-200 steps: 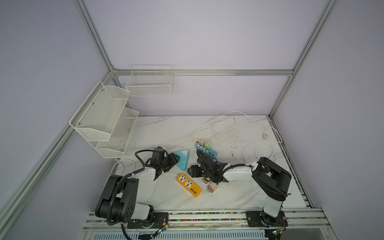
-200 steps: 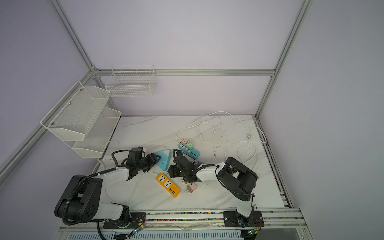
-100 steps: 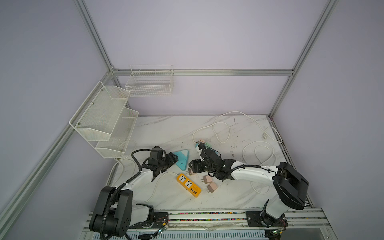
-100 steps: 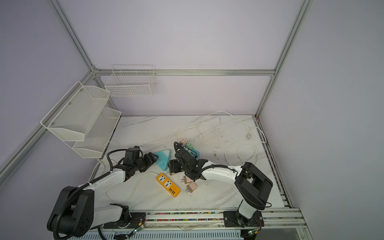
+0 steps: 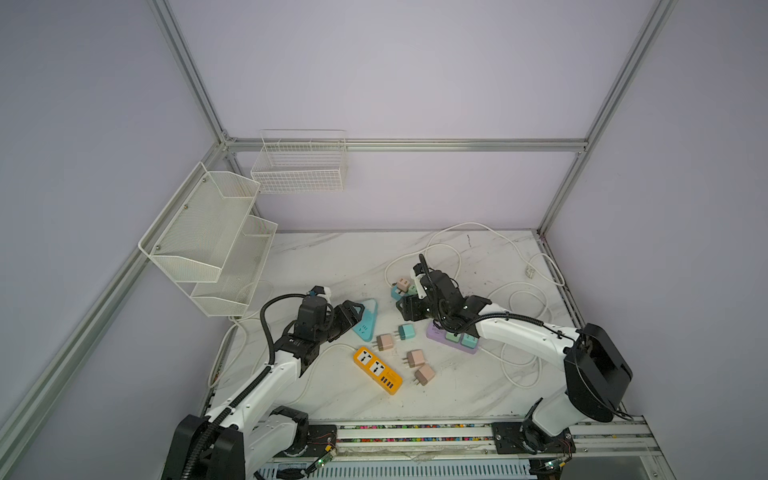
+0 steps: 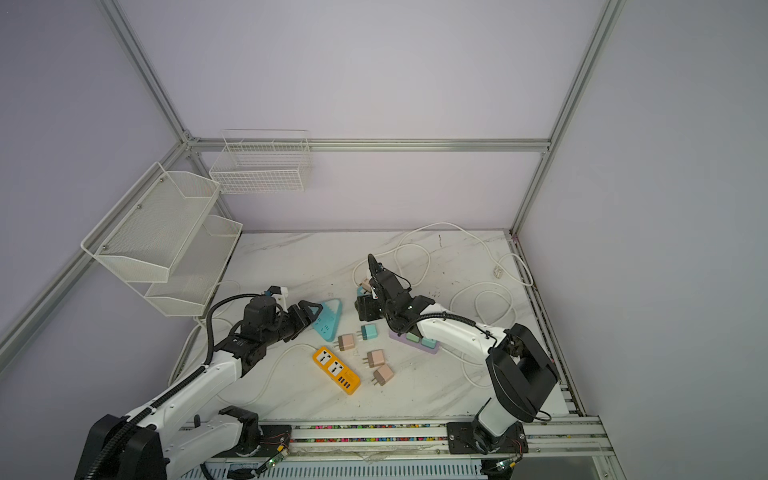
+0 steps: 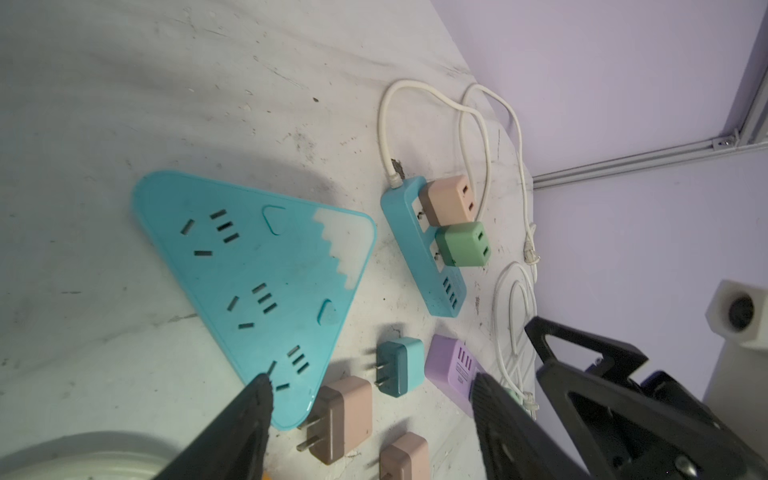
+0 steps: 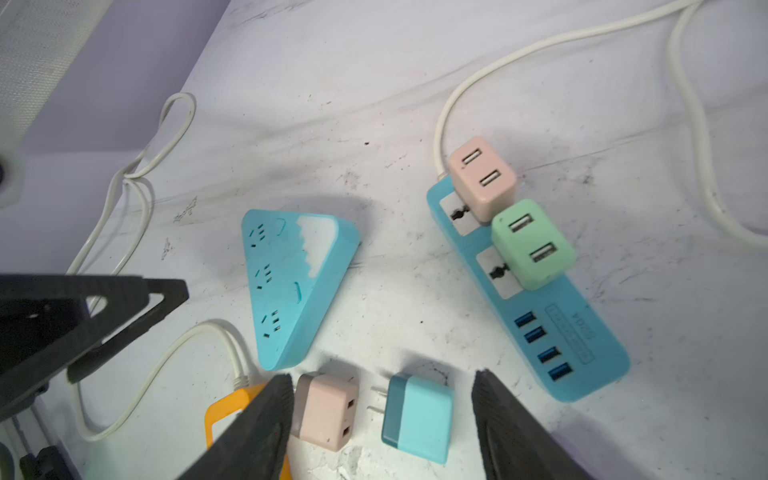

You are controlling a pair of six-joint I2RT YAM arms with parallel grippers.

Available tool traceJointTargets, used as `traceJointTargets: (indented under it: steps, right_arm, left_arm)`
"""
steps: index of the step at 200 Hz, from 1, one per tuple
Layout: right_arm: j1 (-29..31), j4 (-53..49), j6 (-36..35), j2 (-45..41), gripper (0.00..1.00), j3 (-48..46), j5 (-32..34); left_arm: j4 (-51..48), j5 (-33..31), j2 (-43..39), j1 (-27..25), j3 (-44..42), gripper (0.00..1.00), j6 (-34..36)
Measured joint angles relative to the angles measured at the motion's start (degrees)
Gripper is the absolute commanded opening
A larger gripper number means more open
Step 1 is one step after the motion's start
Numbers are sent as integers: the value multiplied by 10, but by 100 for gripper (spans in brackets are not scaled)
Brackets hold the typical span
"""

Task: Pull the plug off the socket
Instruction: 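Move the right gripper to the green adapter on the long teal strip and close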

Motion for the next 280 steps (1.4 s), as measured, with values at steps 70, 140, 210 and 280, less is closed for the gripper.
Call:
traceJointTargets:
  steps: [70, 140, 210, 280]
  right_arm:
    - [-24, -32, -64, 66, 71, 56, -10]
    - [-34, -59, -102, 125, 70, 102, 22]
    - [-54, -70, -127, 143, 66, 127, 46]
    - [-73, -78, -152, 193, 57, 148, 33]
  left_arm:
    - [9, -45, 26, -99, 0, 76, -25]
    - [43, -72, 69, -132, 0, 76, -35]
    - [63, -73, 100, -140, 1, 76, -35]
    - [69, -72, 123, -147, 39, 76, -35]
